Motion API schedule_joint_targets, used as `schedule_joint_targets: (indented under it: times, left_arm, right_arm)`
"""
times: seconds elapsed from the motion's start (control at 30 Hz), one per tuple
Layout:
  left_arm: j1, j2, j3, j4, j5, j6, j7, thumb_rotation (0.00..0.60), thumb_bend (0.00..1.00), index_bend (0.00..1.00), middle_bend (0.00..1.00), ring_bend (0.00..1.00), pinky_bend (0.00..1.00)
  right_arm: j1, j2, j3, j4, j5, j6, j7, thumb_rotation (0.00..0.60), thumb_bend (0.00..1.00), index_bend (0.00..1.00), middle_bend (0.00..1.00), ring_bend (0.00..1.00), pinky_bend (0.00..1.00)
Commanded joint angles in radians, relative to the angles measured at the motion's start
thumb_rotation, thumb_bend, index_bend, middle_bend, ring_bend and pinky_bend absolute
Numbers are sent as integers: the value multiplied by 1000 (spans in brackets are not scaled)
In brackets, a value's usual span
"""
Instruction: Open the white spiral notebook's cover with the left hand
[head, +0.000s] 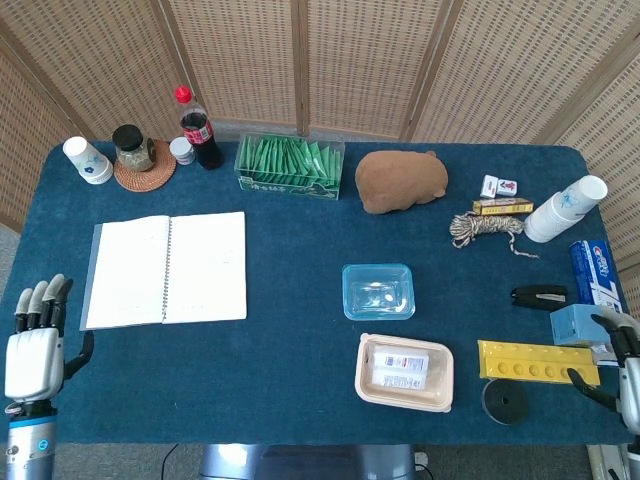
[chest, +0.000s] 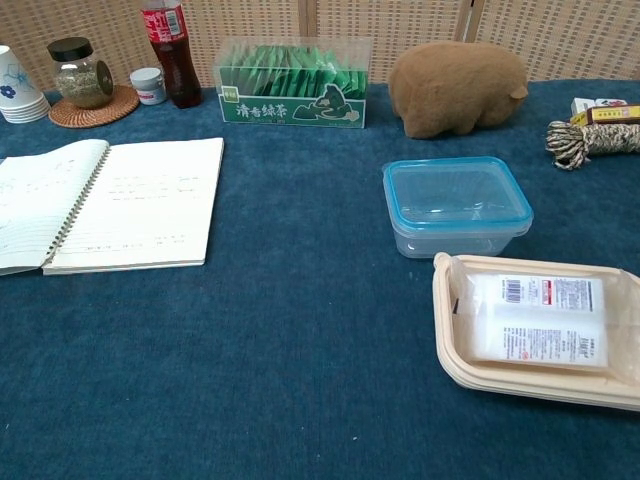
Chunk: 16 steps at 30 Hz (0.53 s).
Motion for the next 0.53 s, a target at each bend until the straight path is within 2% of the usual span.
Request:
schedule_joint_targets:
  times: [0.03,0.4,0.53]
  left_arm:
    - [6,28,21,-23,18,-15,7,600,396,0,0,0,0]
    - [41,101,59,-49,85,-8,-70,600,396,0,4,0,0]
    - [57,136,84,-69,83,-29,-46,600,397,0,0,0,0]
  right_arm:
    - [4,5,0,-11,7,-9,-11,600,185,197,202,167,288]
    - [29,7,1,-64,40,-68,-89,600,184,197,201,144,284]
    - [43,10,-6,-88,37,-93,-119,600,184,196,201,141,266]
